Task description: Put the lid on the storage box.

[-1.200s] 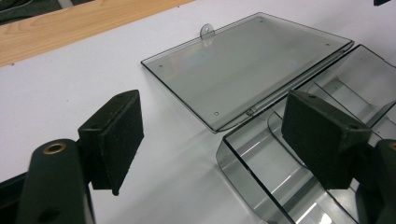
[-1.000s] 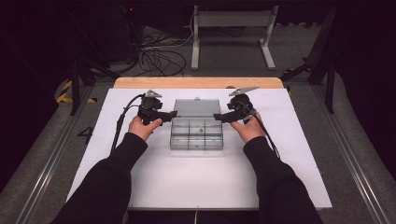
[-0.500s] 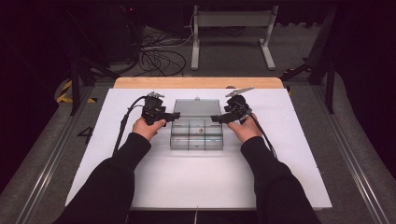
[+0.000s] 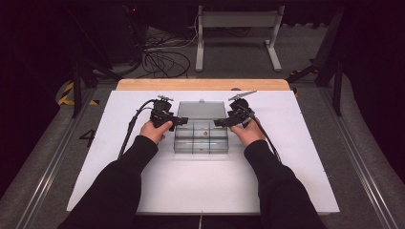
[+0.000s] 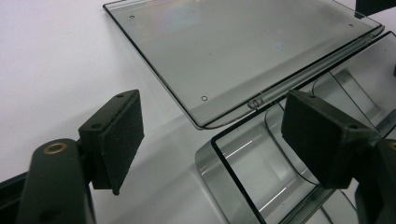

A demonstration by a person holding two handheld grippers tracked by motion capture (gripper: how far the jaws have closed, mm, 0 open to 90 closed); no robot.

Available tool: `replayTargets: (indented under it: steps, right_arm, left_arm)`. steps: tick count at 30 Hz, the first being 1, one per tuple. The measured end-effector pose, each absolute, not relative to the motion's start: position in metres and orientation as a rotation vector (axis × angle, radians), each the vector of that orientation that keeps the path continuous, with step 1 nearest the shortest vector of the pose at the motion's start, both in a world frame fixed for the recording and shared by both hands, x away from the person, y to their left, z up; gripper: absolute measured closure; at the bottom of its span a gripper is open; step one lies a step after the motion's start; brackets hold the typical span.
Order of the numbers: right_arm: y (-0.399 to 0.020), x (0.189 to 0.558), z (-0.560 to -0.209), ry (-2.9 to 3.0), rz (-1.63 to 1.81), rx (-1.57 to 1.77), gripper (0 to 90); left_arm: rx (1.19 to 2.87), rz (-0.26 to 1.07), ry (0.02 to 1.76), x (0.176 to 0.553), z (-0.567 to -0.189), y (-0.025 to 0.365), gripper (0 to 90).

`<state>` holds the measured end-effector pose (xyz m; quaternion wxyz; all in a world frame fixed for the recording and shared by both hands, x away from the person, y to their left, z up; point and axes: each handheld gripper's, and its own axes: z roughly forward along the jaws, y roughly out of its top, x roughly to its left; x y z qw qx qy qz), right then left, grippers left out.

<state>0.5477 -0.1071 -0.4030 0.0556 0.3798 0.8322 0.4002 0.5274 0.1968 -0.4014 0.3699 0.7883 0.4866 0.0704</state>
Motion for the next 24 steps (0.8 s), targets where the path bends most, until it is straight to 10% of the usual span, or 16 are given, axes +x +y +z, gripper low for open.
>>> replayTargets:
  steps: [24]
  right_arm:
    - [-0.096, 0.555, -0.416, 2.571, 1.196, 1.186, 10.9]
  left_arm:
    - [2.031, 0.096, 1.277, 0.536, -0.41, 0.19, 16.5]
